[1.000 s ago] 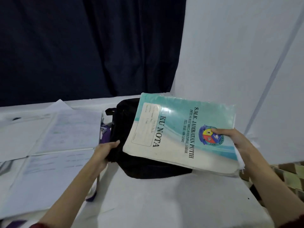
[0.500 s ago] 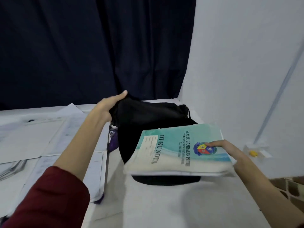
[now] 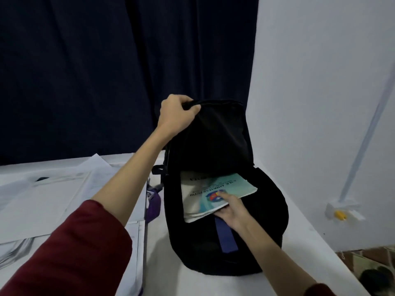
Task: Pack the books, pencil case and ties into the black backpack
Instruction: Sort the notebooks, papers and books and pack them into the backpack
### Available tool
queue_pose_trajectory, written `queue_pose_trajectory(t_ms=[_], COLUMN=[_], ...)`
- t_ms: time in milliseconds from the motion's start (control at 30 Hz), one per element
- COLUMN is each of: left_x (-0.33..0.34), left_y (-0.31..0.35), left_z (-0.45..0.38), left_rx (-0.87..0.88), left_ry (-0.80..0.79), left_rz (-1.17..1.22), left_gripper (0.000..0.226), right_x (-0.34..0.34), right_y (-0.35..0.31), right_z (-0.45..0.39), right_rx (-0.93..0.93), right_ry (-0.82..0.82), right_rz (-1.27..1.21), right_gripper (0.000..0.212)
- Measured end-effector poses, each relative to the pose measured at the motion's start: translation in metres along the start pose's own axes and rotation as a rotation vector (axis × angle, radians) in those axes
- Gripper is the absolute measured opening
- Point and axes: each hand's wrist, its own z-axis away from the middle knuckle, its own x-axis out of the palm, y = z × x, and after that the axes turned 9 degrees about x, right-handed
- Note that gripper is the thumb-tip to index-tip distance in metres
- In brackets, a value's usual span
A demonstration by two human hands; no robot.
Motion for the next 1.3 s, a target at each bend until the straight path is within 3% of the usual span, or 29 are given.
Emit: queue_pose_trajectory(t_ms=[133, 300, 600, 900, 967, 1033, 1100, 1200, 1300], left_x=[-0.005, -0.004, -0.001, 0.001, 0.001, 0.001, 0.001, 0.003, 0.006], left_y=[-0.013, -0.020, -0.029, -0.037, -0.039, -0.042, -0.044, -0.041, -0.037], left_z=[-0.009, -0.014, -0.015, -0.020, -0.020, -0.018, -0.016, -0.012, -0.008], left_rx=[0.012, 0.113, 0.238, 0.231, 0.229, 0.225, 0.222, 0.222, 0.227], left_ry=[-0.024, -0.031, -0.055, -0.085, -0.104, -0.118, -0.123, -0.138, -0.154], left_rz=[0.038, 0.077, 0.096, 0.139, 0.141, 0.145, 0.144, 0.145, 0.150], left_gripper=[0.015, 0.012, 0.014, 0.013, 0.014, 0.014, 0.013, 0.014, 0.013], right_x=[0.002, 0.007, 0.010, 0.006, -0.006, -0.023, -0.035, -0.040, -0.041], right_y=[0.011, 0.010, 0.020, 0.010, 0.008, 0.008, 0.006, 0.004, 0.007], right_z=[-0.005, -0.015, -0.023, -0.026, -0.017, -0.005, 0.010, 0.008, -0.010], right_rx=[0.041, -0.029, -0.095, -0.085, -0.197, -0.415, -0.649, -0.631, -0.566], right_ry=[0.135, 0.157, 0.268, 0.280, 0.441, 0.710, 0.853, 0.813, 0.737], right_rz=[0.252, -0.019, -0.102, 0.113, 0.308, 0.713, 1.129, 1.582, 1.714], right_gripper=[0.032, 0.030, 0.025, 0.033, 0.042, 0.060, 0.076, 0.075, 0.066])
